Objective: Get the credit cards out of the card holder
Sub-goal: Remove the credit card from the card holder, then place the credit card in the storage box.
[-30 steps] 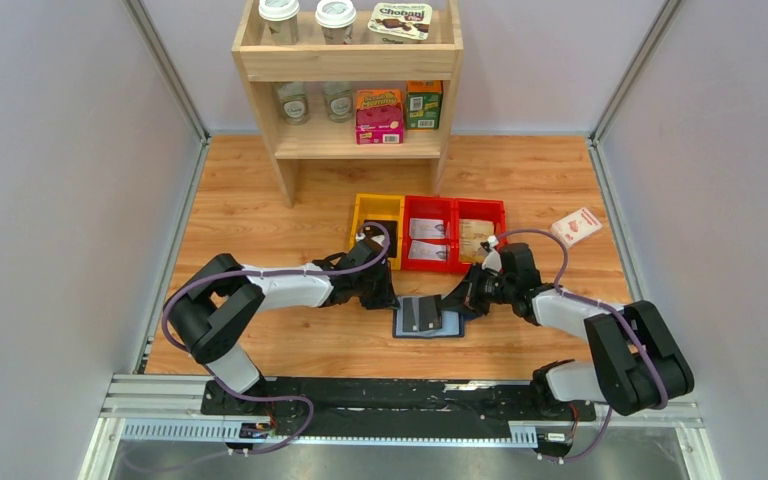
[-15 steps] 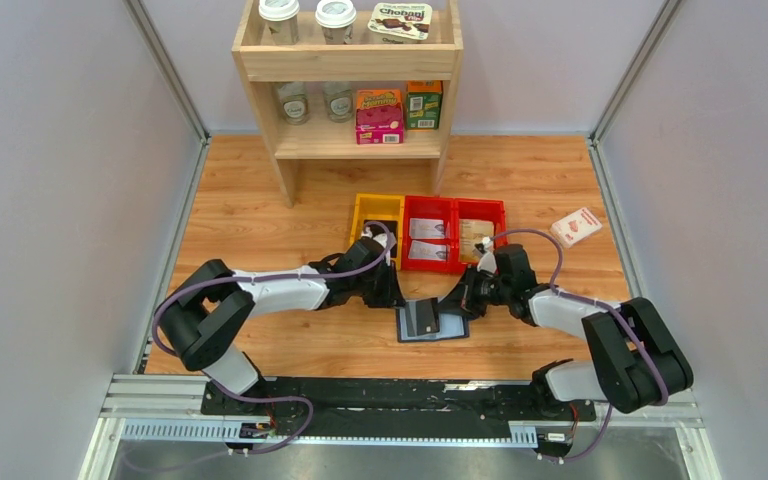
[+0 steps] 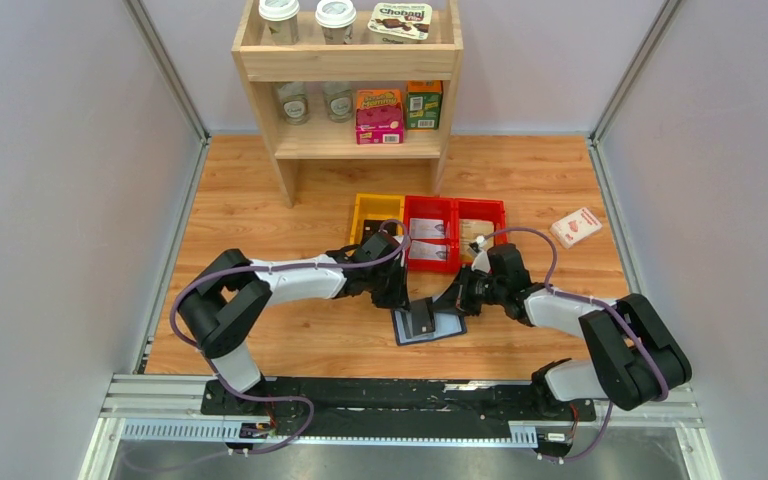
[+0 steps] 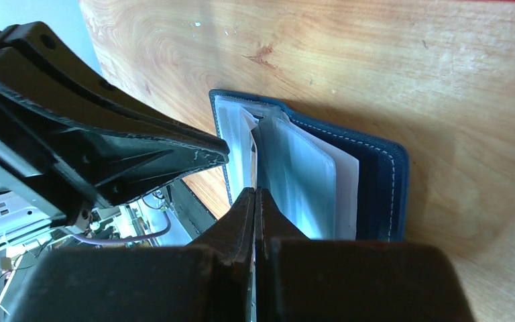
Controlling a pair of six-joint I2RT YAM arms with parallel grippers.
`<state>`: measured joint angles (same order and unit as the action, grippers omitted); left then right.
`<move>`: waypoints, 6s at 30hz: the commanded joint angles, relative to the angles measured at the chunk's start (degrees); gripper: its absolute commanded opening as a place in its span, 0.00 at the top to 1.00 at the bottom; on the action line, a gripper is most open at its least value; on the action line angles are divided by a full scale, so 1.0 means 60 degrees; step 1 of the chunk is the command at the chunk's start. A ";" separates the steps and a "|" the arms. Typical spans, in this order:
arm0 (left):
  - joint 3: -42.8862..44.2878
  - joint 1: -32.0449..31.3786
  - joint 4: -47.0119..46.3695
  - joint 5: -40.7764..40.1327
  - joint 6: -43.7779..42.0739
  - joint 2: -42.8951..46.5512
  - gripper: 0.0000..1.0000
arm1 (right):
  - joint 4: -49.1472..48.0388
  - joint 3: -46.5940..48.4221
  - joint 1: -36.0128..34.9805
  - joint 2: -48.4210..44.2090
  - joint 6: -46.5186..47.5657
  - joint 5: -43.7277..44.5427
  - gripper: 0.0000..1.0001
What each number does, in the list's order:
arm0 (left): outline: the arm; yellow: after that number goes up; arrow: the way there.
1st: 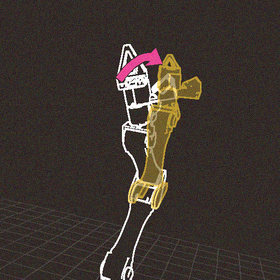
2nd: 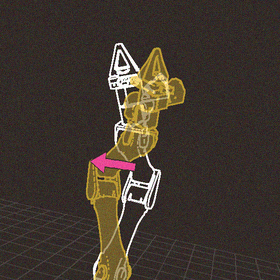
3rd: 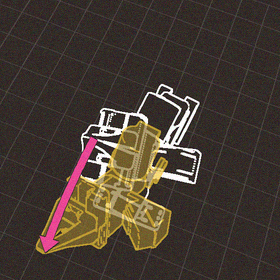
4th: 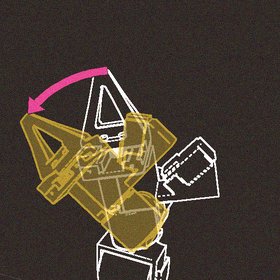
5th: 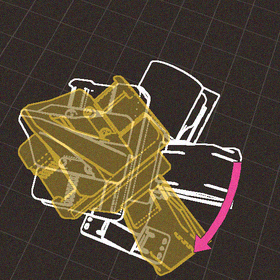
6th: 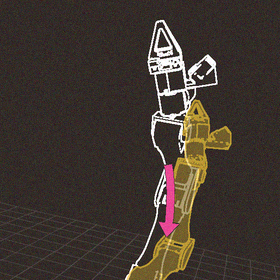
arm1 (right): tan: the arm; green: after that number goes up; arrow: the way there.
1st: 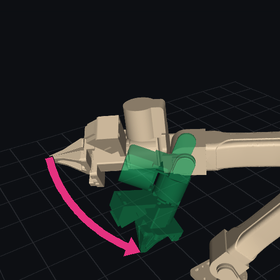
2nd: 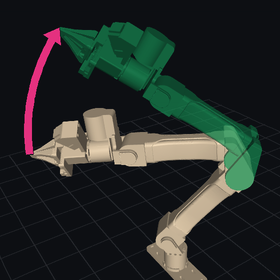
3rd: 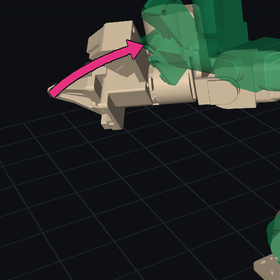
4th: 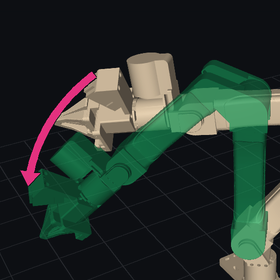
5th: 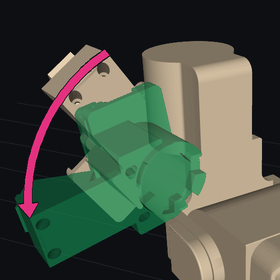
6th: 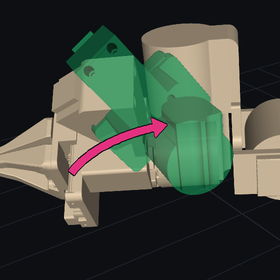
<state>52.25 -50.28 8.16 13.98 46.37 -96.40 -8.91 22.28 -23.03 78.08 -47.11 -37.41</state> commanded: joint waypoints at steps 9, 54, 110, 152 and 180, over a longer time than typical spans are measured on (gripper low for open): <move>0.0711 -0.0043 0.1539 0.0131 -0.1282 -0.0735 1.00 | -0.0537 0.0388 -0.0176 0.0140 -0.0014 0.0156 1.00; 0.0593 -0.0321 0.1247 0.0131 -0.1385 0.0071 0.97 | 0.0078 0.0461 -0.0703 -0.0314 -0.0336 0.1400 1.00; 0.0740 -0.0511 0.2434 -0.0323 -0.2381 -0.0867 1.00 | 0.0253 0.0813 -0.0939 0.0991 0.0059 0.0462 1.00; -0.3639 -0.0892 -0.5387 -0.3896 0.4517 0.5521 0.36 | -0.1473 -0.1898 -0.3618 -0.7830 -0.4233 0.8871 1.00; -0.4035 -0.1332 -0.8025 -0.4498 0.6246 0.4158 0.52 | -0.3714 -0.1487 -0.3970 -0.6335 -0.3485 0.8272 1.00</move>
<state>27.44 -58.06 -33.10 -13.37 83.15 -71.26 -25.34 10.90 -46.48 38.65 -69.58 13.98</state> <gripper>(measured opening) 0.515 0.006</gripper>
